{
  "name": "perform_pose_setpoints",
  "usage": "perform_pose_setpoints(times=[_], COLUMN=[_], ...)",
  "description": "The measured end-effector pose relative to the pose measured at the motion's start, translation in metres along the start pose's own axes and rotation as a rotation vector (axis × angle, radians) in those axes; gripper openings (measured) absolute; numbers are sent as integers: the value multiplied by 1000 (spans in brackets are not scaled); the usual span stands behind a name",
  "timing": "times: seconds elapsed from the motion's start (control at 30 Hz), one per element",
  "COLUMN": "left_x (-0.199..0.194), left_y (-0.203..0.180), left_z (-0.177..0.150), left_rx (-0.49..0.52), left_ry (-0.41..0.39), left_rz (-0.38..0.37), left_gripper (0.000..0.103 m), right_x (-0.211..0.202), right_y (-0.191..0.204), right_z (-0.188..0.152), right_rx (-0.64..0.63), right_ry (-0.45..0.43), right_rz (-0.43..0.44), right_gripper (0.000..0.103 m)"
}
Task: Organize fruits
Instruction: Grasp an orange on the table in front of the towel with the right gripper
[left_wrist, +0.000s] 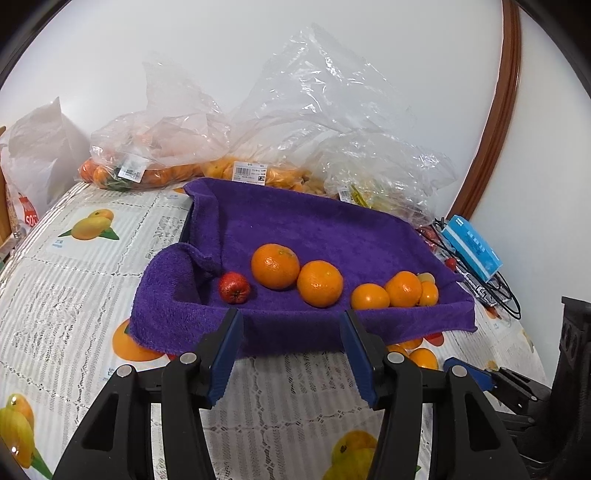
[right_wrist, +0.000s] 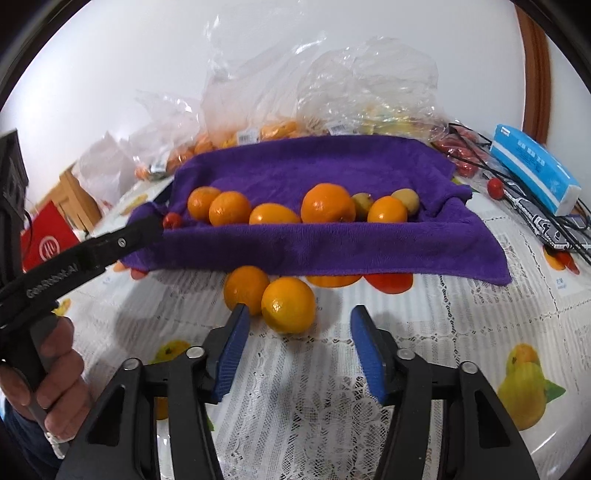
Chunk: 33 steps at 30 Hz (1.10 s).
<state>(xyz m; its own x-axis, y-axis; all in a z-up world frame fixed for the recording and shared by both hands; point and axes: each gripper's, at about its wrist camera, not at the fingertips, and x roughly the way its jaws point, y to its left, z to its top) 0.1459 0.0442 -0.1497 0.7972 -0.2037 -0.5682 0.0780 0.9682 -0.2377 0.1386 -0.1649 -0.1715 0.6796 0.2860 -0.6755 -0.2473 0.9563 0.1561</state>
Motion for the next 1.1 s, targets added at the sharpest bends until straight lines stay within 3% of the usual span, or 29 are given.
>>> perform_pose_setpoints(times=[0.27, 0.47, 0.53, 0.87, 1.1], left_x=[2, 3, 3, 4, 4], left_y=[-1, 0, -1, 0, -1], left_z=[0, -1, -1, -3, -3], left_rx=[2, 5, 11, 6, 15], left_ry=[7, 12, 14, 19, 21], left_rz=[-2, -2, 0, 4, 6], left_gripper=[52, 52, 52, 52, 52], right_x=[15, 17, 17, 10, 17], right_y=[8, 8, 6, -15, -9], right_z=[-1, 1, 2, 2, 4], right_rx=[-38, -27, -11, 106, 76], right_ry=[69, 66, 61, 15, 44], right_rz=[-6, -8, -8, 31, 29], right_gripper=[39, 38, 33, 31, 31])
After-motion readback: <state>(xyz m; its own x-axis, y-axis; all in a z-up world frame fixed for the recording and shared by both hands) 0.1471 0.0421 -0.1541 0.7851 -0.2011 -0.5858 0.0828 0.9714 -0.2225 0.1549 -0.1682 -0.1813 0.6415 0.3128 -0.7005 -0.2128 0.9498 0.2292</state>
